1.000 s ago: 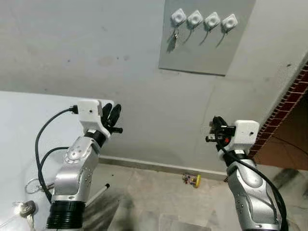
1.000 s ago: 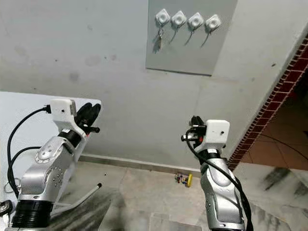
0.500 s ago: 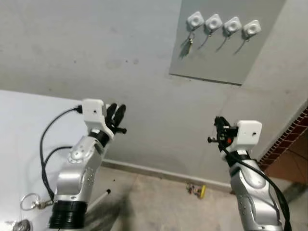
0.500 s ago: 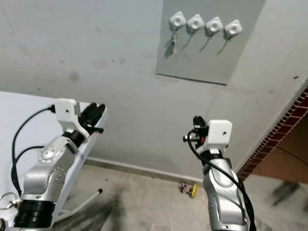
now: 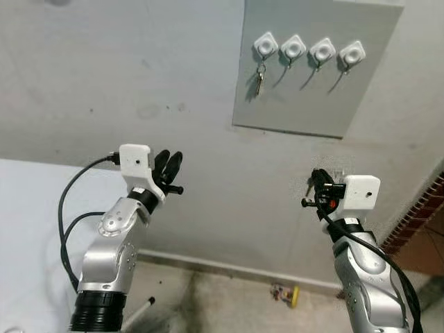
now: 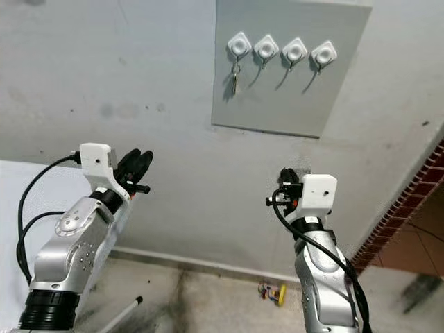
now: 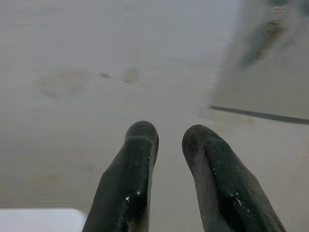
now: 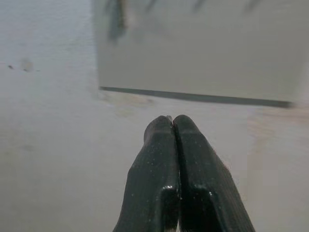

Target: Hang keys on a hook

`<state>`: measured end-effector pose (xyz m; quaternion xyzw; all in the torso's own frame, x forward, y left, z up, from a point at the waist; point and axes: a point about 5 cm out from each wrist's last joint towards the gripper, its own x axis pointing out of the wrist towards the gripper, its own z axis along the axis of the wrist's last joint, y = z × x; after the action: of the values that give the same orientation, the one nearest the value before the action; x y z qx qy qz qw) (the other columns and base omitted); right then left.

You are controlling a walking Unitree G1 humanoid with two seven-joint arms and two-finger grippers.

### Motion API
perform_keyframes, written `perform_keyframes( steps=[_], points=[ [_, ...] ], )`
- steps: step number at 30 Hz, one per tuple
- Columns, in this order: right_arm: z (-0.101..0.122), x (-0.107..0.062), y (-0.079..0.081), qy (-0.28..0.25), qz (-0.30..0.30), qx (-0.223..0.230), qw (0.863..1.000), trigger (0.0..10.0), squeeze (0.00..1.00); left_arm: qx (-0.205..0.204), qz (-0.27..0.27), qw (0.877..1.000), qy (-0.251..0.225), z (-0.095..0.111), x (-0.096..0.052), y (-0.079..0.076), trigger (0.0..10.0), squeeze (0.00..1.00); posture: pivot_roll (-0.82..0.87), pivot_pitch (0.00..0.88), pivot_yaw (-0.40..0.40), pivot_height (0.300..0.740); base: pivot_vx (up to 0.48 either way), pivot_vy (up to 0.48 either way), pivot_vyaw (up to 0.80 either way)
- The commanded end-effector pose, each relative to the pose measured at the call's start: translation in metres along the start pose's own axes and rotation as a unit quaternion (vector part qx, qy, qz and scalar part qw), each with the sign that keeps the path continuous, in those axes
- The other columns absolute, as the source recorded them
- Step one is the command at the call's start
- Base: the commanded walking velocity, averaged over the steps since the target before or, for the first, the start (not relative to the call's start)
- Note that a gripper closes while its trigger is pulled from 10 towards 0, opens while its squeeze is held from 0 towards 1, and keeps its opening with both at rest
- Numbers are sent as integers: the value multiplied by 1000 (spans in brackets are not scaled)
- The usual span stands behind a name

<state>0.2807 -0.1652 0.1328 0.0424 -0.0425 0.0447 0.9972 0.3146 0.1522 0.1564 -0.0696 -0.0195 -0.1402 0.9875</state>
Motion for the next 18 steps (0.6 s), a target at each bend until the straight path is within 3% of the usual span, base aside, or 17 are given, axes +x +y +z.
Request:
perform_keyframes(
  steps=[1,9,11,18],
  points=[
    [7,4,5,-13,9,-2,1000,10000,0,12,1,1000,-6,5,1,1,10000,0,-63,0,-35,740,480,0,0],
    [6,3,5,-11,11,-2,1000,10000,0,6,3,1000,-9,5,1,-1,10000,0,-61,0,-36,740,470,0,0],
    [6,3,5,-11,12,-2,1000,10000,0,-10,2,1000,-23,7,1,-1,10000,0,-60,1,-37,740,0,0,0],
    [5,3,6,-9,16,-5,1000,10000,0,-8,-3,999,-41,12,0,-4,10000,0,-59,6,-43,740,0,0,0]
  ],
)
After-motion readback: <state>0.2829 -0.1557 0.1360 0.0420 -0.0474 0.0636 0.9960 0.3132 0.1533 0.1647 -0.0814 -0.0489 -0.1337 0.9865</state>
